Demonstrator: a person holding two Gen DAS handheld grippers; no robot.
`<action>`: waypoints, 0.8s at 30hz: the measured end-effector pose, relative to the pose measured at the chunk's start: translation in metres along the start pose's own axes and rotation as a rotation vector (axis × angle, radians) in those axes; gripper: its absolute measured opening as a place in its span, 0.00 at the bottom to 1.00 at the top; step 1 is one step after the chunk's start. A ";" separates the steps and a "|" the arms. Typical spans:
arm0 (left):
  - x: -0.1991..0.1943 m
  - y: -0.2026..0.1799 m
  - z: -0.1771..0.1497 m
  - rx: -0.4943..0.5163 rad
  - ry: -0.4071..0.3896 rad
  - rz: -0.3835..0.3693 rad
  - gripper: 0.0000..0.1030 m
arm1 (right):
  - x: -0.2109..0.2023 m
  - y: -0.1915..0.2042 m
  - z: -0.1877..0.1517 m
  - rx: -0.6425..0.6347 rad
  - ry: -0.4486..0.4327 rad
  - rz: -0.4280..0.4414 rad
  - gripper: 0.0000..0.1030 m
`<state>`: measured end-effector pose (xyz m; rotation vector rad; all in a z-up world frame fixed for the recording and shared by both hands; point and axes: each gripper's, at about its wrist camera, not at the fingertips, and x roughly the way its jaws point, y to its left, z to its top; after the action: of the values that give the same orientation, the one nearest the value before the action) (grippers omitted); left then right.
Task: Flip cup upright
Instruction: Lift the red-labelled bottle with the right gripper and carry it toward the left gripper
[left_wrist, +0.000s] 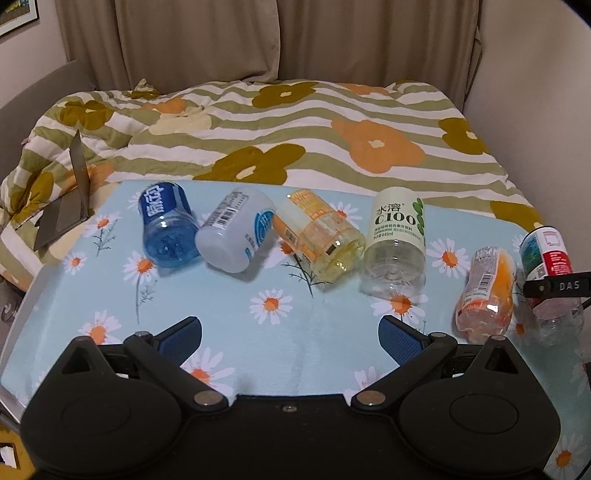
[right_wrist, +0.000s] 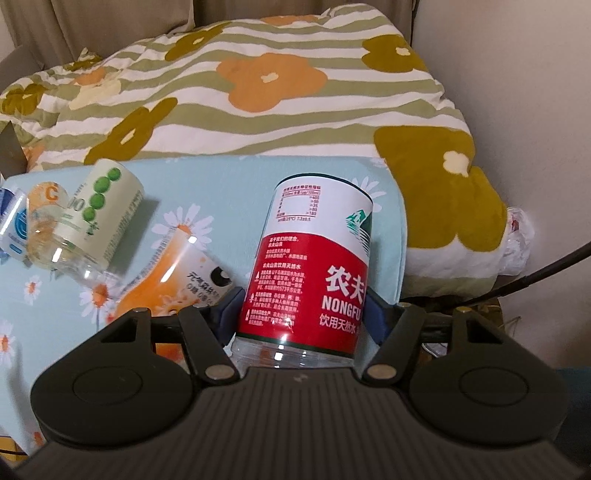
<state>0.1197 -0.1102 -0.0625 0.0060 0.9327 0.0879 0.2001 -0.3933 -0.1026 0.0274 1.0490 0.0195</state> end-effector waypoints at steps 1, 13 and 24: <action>-0.003 0.003 0.000 0.002 -0.003 0.000 1.00 | -0.007 0.002 0.000 0.003 -0.006 -0.002 0.79; -0.034 0.067 -0.011 0.043 -0.038 -0.027 1.00 | -0.074 0.077 -0.029 0.022 -0.055 0.023 0.79; -0.048 0.148 -0.034 0.134 -0.054 -0.015 1.00 | -0.065 0.196 -0.081 0.003 -0.008 0.092 0.79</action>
<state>0.0534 0.0319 -0.0375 0.1245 0.8831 0.0109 0.0973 -0.1984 -0.0804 0.0785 1.0396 0.1005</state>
